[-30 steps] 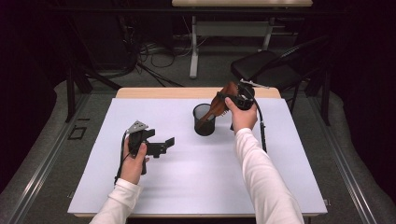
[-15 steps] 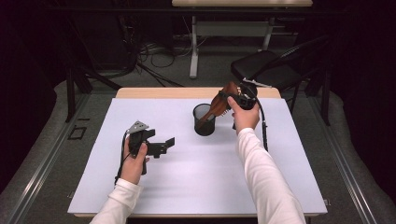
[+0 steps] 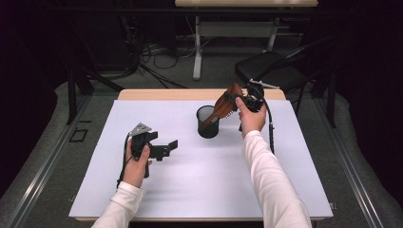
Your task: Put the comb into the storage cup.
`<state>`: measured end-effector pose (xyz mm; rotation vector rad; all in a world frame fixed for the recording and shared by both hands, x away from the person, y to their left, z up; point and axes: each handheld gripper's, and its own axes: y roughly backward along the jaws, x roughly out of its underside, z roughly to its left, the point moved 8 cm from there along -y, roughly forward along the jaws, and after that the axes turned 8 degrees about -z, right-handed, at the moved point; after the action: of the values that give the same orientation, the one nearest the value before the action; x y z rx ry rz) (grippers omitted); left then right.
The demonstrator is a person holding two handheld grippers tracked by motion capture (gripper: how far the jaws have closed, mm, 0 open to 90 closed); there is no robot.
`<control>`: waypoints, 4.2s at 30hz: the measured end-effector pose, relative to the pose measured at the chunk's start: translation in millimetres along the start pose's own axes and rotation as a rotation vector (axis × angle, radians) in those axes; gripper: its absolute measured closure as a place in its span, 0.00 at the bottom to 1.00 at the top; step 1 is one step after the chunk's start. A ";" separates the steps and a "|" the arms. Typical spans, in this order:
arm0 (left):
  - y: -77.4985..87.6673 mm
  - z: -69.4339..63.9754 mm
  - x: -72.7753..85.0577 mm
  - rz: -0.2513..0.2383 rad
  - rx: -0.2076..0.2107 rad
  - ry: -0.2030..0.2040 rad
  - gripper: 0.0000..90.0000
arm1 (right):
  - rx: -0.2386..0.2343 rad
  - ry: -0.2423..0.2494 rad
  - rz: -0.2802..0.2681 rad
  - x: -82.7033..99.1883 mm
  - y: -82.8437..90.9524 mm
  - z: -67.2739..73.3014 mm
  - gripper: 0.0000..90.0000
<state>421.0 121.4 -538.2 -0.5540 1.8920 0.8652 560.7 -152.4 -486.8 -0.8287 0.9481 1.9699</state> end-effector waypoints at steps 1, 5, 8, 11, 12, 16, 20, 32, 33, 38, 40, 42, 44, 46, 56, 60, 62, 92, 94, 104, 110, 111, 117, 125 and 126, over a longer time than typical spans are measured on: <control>0.0 0.1 -0.1 0.000 0.000 0.001 0.00 | -0.001 0.005 -0.002 -0.5 0.4 0.0 0.24; 0.1 0.3 -0.2 -0.001 -0.001 0.000 0.00 | -0.006 0.018 -0.008 -2.5 2.3 0.5 0.22; -0.1 0.1 0.0 0.000 0.000 0.002 0.00 | -0.015 0.009 -0.013 -3.9 2.9 0.9 0.18; -0.1 0.1 0.0 0.000 0.000 0.003 0.00 | -0.015 0.002 -0.013 -5.0 4.2 0.1 0.16; -0.1 0.1 -0.1 -0.001 0.000 0.004 0.00 | -0.015 -0.003 -0.012 -5.4 4.6 -0.2 0.16; 0.3 0.6 -0.3 -0.001 -0.001 0.004 0.00 | -0.015 -0.006 -0.015 -6.9 6.1 -0.7 0.12; 0.4 1.0 0.0 0.000 0.000 0.007 0.00 | -0.029 -0.007 -0.018 -9.0 8.3 0.3 0.03; 1.0 2.4 -0.6 -0.003 0.000 0.018 0.00 | -0.027 0.061 -0.006 -14.0 14.8 0.7 0.00; 0.8 2.5 -0.5 -0.002 0.001 0.019 0.00 | -0.025 0.070 -0.004 -14.2 15.5 0.5 0.00; 2.2 2.5 -2.2 -0.008 0.013 0.031 0.00 | -0.010 0.088 -0.001 -16.9 18.3 -1.6 0.00; 2.9 1.6 -3.1 -0.007 0.024 0.043 0.01 | 0.002 0.102 0.007 -17.8 19.8 -2.3 0.00; 3.2 1.2 -3.5 0.001 0.029 0.040 0.01 | 0.016 0.140 0.018 -19.0 22.1 -1.9 0.00; 3.0 0.5 -3.5 0.004 0.033 0.040 0.01 | 0.018 0.171 0.021 -21.3 25.0 0.3 0.00; 2.7 0.6 -3.4 0.005 0.032 0.041 0.01 | 0.012 0.184 0.022 -23.8 28.0 3.3 0.00; 3.8 2.7 -5.9 0.005 0.033 0.043 0.01 | 0.012 0.279 0.034 -30.5 38.3 10.0 0.00; 5.3 2.8 -7.2 0.006 0.030 0.039 0.01 | 0.001 0.304 0.046 -30.7 42.1 11.1 0.00; 5.8 3.0 -7.6 0.009 0.025 0.031 0.01 | -0.009 0.307 0.047 -31.5 44.1 12.2 0.00; 21.2 6.0 -26.3 -0.010 0.005 0.006 0.01 | -0.131 0.391 0.073 -17.2 80.4 46.9 0.00; 21.7 4.9 -26.8 -0.011 0.007 0.007 0.01 | -0.129 0.393 0.076 -16.0 83.9 45.5 0.00; 29.7 5.4 -29.2 -0.019 0.003 0.009 0.01 | -0.157 0.372 0.059 -10.4 99.3 41.4 0.00; 34.5 4.4 -31.8 -0.029 0.002 0.007 0.01 | -0.179 0.364 0.053 -0.6 110.1 40.7 0.00; 35.2 3.9 -32.4 -0.031 0.002 0.009 0.01 | -0.180 0.366 0.055 1.6 112.0 40.5 0.00; 39.0 2.5 -35.6 -0.038 0.005 0.004 0.01 | -0.192 0.386 0.065 17.6 125.3 40.4 0.00; 40.7 -2.7 -36.4 -0.041 0.015 -0.003 0.01 | -0.228 0.398 0.059 37.7 144.2 42.4 0.00; 41.0 -3.8 -36.5 -0.041 0.016 -0.002 0.01 | -0.229 0.405 0.055 39.9 147.0 42.5 0.00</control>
<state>407.0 145.6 -490.9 -0.5797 1.8781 0.8232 407.5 -163.5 -449.4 -1.3823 0.9873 2.0227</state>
